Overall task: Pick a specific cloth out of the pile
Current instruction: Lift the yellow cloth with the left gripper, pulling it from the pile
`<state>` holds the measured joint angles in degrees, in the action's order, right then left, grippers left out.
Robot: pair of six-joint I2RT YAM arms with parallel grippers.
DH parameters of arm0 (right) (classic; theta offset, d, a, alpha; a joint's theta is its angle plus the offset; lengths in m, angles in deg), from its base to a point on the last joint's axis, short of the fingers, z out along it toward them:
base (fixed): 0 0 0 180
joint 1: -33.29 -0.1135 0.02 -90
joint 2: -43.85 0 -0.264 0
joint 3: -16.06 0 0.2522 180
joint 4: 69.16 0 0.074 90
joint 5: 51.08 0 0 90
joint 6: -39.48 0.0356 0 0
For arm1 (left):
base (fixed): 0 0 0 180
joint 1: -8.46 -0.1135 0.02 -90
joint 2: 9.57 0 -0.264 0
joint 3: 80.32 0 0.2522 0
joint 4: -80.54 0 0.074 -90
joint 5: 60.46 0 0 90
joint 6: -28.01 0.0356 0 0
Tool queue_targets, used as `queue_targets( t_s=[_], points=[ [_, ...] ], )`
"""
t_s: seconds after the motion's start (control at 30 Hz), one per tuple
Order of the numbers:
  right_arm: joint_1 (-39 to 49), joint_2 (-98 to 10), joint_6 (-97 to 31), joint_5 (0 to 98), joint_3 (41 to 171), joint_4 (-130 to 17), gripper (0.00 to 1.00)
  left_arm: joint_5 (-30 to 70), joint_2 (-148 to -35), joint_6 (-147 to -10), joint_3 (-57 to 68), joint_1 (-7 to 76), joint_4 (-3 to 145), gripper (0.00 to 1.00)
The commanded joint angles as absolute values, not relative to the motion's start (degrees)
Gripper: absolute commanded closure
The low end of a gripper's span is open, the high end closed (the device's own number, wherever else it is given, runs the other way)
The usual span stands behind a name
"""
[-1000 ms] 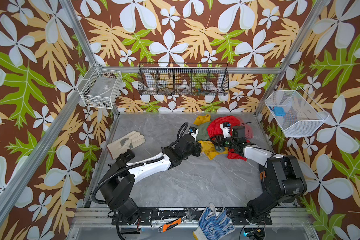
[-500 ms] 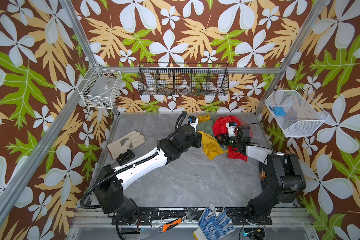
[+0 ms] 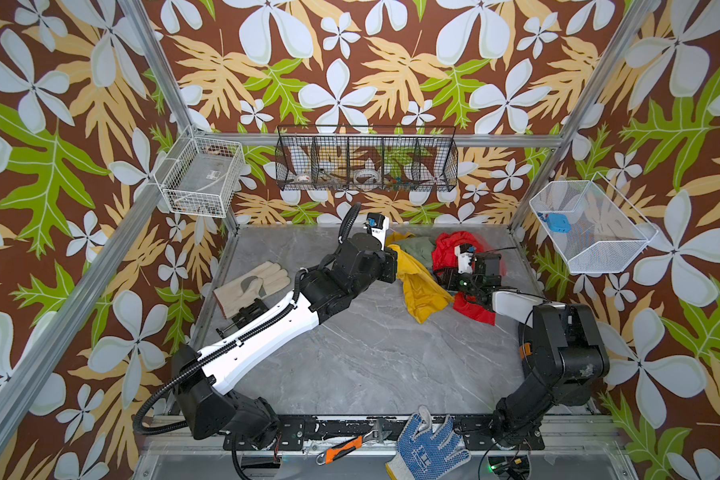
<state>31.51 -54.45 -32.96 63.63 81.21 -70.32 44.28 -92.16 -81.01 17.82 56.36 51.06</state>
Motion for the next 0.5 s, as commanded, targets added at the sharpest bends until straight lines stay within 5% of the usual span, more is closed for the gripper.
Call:
queue_targets(
  t_s=[0.0,0.47],
  points=[
    [32.07,-55.03,-33.12,58.17,81.01,-67.73,0.4,49.75,-90.87,-79.88,20.93,55.92,52.52,1.0],
    [32.65,-55.92,-33.75,57.3,81.63,-66.32,0.41,53.76,-89.53,-76.35,30.56,54.6,49.79,1.0]
  ],
)
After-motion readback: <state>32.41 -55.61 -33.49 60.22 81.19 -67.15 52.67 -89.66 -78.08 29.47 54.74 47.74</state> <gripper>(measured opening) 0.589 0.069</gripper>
